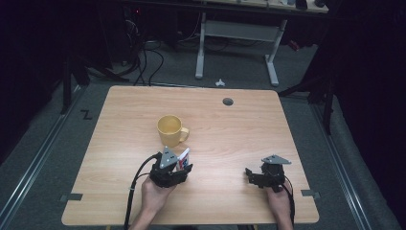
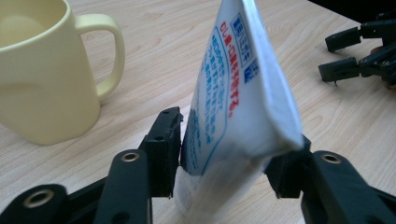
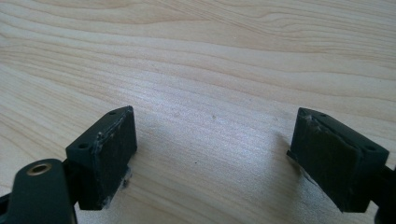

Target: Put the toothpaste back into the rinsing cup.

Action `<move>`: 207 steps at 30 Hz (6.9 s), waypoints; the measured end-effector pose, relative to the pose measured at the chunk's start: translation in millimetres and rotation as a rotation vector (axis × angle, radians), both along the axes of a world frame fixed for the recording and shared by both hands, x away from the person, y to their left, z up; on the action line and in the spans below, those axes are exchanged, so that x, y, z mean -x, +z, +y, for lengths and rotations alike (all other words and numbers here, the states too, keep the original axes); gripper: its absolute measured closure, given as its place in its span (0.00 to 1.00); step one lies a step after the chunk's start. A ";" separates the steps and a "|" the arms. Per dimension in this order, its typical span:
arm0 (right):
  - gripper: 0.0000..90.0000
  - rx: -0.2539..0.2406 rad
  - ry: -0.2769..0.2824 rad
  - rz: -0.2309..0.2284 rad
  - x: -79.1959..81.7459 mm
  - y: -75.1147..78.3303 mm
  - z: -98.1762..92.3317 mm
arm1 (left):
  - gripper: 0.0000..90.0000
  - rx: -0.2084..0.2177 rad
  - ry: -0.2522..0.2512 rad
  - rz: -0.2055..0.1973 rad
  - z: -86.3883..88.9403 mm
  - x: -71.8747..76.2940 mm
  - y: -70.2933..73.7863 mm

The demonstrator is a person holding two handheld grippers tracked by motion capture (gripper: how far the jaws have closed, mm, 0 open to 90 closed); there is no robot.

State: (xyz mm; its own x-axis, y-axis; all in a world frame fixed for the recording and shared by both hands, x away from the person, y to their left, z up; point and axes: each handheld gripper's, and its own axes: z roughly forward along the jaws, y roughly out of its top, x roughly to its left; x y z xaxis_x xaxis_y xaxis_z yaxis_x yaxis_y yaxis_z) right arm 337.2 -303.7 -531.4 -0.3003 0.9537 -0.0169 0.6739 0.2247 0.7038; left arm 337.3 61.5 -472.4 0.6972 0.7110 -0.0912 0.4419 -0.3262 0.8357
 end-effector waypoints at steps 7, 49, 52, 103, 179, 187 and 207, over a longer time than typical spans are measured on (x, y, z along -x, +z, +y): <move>0.16 0.000 0.001 -0.001 0.0 0.0 0.0 | 0.67 -0.004 0.010 -0.005 2.0 -0.4 0.6; 0.16 0.000 0.001 -0.001 -0.1 0.0 0.0 | 0.75 0.039 0.009 -0.013 14.8 0.0 12.9; 0.16 0.000 0.001 -0.001 -0.1 0.0 0.0 | 0.75 0.038 0.012 -0.020 16.6 -0.2 15.7; 0.16 0.000 0.000 0.000 0.0 0.0 0.0 | 0.75 0.107 -0.001 -0.063 42.9 -26.2 74.3; 0.16 0.002 0.003 -0.001 0.2 0.0 -0.4 | 0.76 0.047 0.055 -0.150 30.5 -83.7 131.3; 0.16 0.001 0.003 -0.001 0.2 0.0 -0.4 | 0.76 0.041 0.061 -0.149 27.6 -90.5 133.0; 0.16 0.001 0.003 -0.001 0.2 0.0 -0.4 | 0.76 0.004 0.113 -0.127 25.5 -115.7 116.7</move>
State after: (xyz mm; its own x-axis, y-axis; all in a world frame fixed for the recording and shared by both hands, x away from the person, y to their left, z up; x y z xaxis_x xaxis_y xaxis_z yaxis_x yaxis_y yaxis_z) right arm 336.9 -304.1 -531.4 -0.3034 0.9527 -0.0180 0.6728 0.2276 0.7040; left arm 453.0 87.0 -355.7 0.6188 0.7855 -0.0104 0.3663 -0.2769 0.8883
